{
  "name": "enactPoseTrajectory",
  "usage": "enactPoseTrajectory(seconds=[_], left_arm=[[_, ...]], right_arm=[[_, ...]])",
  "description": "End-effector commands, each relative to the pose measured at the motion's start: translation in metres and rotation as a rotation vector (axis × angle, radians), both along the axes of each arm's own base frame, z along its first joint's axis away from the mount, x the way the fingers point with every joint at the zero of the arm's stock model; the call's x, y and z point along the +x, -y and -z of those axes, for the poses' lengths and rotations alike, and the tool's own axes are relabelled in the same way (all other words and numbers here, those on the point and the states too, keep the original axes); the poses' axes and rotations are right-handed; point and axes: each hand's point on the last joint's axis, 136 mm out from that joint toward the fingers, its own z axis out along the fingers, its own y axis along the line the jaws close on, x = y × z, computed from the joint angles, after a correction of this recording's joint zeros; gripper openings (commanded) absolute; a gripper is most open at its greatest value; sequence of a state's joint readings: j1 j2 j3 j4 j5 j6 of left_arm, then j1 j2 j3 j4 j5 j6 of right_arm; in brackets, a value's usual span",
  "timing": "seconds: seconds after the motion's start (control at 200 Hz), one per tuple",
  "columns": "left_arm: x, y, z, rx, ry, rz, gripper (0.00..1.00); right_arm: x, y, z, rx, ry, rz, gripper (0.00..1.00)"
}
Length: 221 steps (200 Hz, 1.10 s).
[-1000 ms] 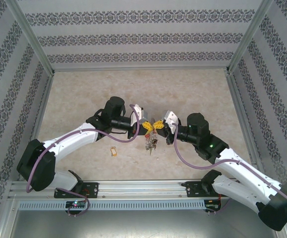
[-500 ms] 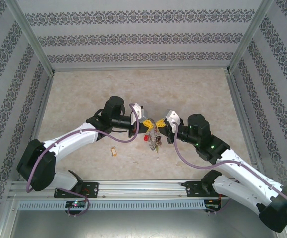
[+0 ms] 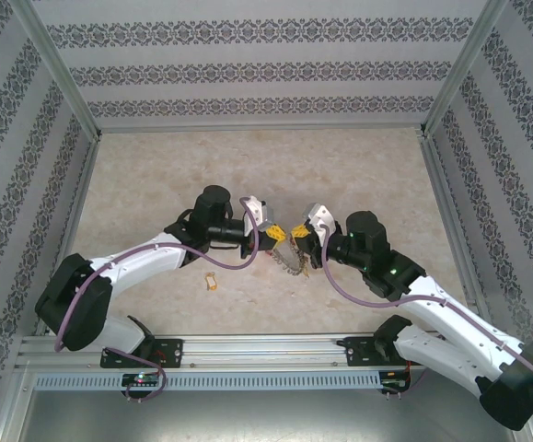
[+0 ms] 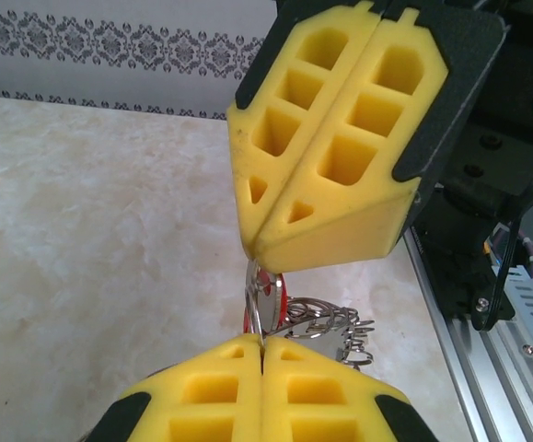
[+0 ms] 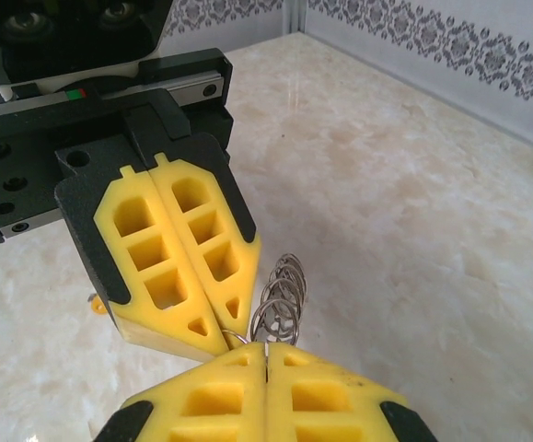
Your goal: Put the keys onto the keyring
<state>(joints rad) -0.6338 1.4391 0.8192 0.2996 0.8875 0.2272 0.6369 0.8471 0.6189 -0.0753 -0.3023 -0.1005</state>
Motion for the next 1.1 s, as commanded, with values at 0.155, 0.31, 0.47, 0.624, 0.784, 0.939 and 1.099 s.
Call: enactPoseTrajectory(seconds=[0.155, 0.31, 0.47, 0.624, 0.784, 0.939, 1.099], left_arm=[[0.002, 0.003, 0.012, -0.045, -0.007, -0.044, 0.00], [0.004, 0.004, 0.020, -0.052, -0.009, -0.059, 0.00], [0.009, 0.004, 0.030, -0.057, -0.014, -0.096, 0.00], [0.011, 0.004, 0.039, -0.051, -0.028, -0.107, 0.06], [0.009, 0.006, 0.038, -0.047, -0.023, -0.088, 0.13], [0.007, 0.007, 0.038, -0.029, -0.019, -0.064, 0.18], [0.006, 0.008, 0.040, -0.011, -0.017, -0.041, 0.21]], right_arm=[[0.015, 0.009, -0.004, -0.025, 0.015, 0.079, 0.00], [0.013, 0.002, -0.001, -0.040, 0.004, 0.048, 0.00], [0.014, -0.003, 0.000, -0.072, -0.002, 0.035, 0.00], [0.014, -0.009, -0.001, -0.090, -0.003, 0.014, 0.00], [0.011, -0.014, 0.003, -0.105, -0.013, -0.004, 0.00], [0.011, -0.016, 0.005, -0.108, -0.017, -0.009, 0.00], [0.010, -0.018, 0.006, -0.112, -0.021, -0.017, 0.00]])
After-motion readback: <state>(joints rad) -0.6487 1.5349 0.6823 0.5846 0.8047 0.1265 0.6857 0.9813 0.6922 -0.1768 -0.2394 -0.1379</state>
